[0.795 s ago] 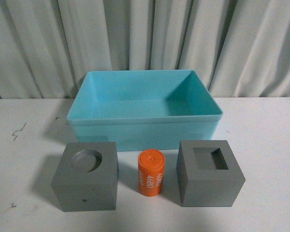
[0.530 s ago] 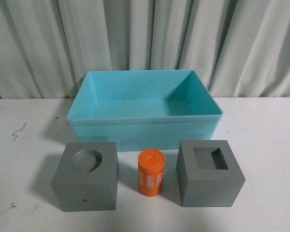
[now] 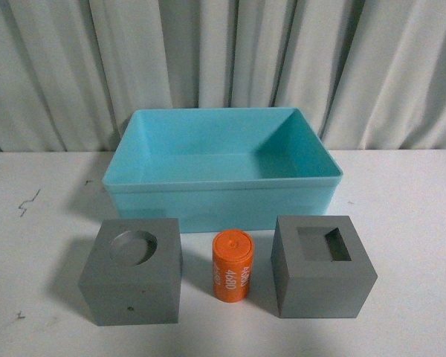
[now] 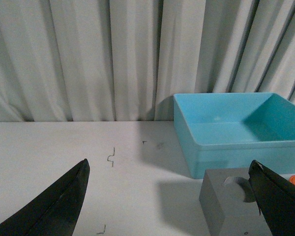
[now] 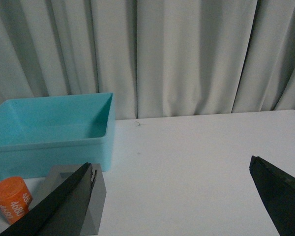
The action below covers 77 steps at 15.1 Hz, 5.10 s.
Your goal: Place gray and orange parts in blue box
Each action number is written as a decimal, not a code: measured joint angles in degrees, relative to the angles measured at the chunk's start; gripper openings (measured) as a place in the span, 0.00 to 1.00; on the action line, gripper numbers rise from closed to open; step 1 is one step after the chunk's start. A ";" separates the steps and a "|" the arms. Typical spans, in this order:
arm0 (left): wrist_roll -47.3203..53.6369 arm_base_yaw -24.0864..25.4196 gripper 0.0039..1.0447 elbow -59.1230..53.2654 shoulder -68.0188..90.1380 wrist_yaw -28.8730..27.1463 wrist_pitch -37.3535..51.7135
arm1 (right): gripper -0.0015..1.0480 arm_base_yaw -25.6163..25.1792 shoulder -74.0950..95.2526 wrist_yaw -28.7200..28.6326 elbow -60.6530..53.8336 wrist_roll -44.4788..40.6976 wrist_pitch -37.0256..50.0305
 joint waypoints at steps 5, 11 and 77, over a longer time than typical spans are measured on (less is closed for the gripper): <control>0.00 0.00 0.94 0.00 0.00 0.00 0.00 | 0.94 0.00 0.00 0.00 0.00 0.00 0.00; 0.00 0.00 0.94 0.00 0.00 0.00 0.00 | 0.94 0.00 0.00 0.00 0.00 0.00 0.00; 0.00 -0.04 0.94 0.00 0.00 0.00 0.00 | 0.18 15.76 136.26 9.22 101.53 7.28 -2.54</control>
